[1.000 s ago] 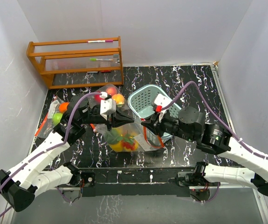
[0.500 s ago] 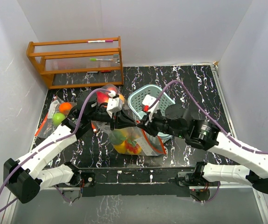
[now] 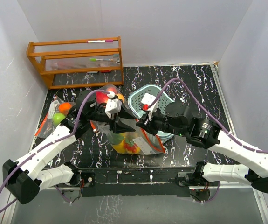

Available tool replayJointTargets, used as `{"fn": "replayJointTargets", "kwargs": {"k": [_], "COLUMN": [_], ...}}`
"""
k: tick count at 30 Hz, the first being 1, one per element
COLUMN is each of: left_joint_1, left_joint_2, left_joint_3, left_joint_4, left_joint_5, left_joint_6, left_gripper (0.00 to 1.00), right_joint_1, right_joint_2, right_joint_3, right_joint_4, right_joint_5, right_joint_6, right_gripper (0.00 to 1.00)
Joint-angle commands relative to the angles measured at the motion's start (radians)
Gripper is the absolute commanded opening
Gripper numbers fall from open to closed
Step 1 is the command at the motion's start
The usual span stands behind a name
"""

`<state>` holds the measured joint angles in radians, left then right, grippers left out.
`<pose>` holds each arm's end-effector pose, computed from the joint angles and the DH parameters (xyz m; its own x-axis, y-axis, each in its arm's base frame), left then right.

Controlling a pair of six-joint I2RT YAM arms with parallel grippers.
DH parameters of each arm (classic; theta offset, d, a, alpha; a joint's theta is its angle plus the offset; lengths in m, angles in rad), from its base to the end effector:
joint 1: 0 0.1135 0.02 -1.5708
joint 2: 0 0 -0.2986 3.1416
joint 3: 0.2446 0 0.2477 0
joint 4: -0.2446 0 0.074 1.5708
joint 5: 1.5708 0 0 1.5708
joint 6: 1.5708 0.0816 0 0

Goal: Place the food in the zip-top bag and seal the zipper
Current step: Zip the zipper food storage bag.

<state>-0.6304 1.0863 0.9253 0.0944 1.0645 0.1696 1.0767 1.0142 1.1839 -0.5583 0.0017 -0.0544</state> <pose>0.1527 -0.1998 0.3909 0.1142 0.0180 -0.9933 0.9856 -0.1275 0.1111 0.1106 0.2051 0.4078 -0.1316 -0.3589 -0.9240 -0.8881 0.4568 -0.0510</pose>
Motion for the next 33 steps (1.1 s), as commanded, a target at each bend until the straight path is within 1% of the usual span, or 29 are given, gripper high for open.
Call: {"fn": "replayJointTargets", "kwargs": {"k": [1,3,4,6,8,10,11,13,17,20,26,33], "left_joint_1": [-0.003,-0.003,-0.003,-0.004,-0.003,-0.003,-0.004,-0.005,-0.004,-0.004,-0.002,-0.003], "left_joint_2": [-0.044,-0.026,-0.015,0.012,0.041,0.06,0.066,0.076,0.081,0.057,-0.036,-0.074], "left_joint_3": [0.013,0.034,0.047,0.074,0.1,0.113,0.116,0.123,0.155,0.155,0.155,0.159], "left_joint_4": [0.05,0.05,0.046,0.03,0.001,-0.018,-0.016,-0.016,-0.094,-0.116,-0.069,-0.015], "left_joint_5": [0.047,0.055,0.06,0.078,0.09,0.094,0.097,0.107,0.099,0.039,-0.125,-0.133], "left_joint_6": [0.026,0.027,0.028,0.028,0.027,0.028,0.022,0.016,0.049,0.046,-0.025,-0.087], "left_gripper": [0.52,0.52,0.51,0.44,0.33,0.29,0.21,0.0,0.0,0.0,0.0,0.0], "right_joint_1": [-0.004,-0.004,-0.003,-0.004,-0.004,-0.004,-0.003,-0.003,-0.004,-0.003,-0.003,-0.004], "right_joint_2": [-0.034,-0.029,-0.027,-0.021,-0.019,-0.016,-0.015,-0.01,-0.011,-0.024,-0.077,-0.131], "right_joint_3": [0.075,0.086,0.093,0.096,0.098,0.101,0.102,0.101,0.101,0.091,0.021,-0.022], "right_joint_4": [0.038,0.027,0.023,0.02,0.023,0.021,0.022,0.021,0.018,0.006,0.002,-0.009], "right_joint_5": [-0.004,-0.015,-0.021,-0.026,-0.033,-0.041,-0.046,-0.05,-0.047,-0.026,0.056,0.095], "right_joint_6": [-0.015,-0.018,-0.017,-0.017,-0.018,-0.017,-0.018,-0.018,-0.019,-0.019,-0.001,0.019], "right_gripper": [0.08,0.08,0.08,0.08,0.08,0.08,0.08,0.08,0.08,0.08,0.08,0.08]}}
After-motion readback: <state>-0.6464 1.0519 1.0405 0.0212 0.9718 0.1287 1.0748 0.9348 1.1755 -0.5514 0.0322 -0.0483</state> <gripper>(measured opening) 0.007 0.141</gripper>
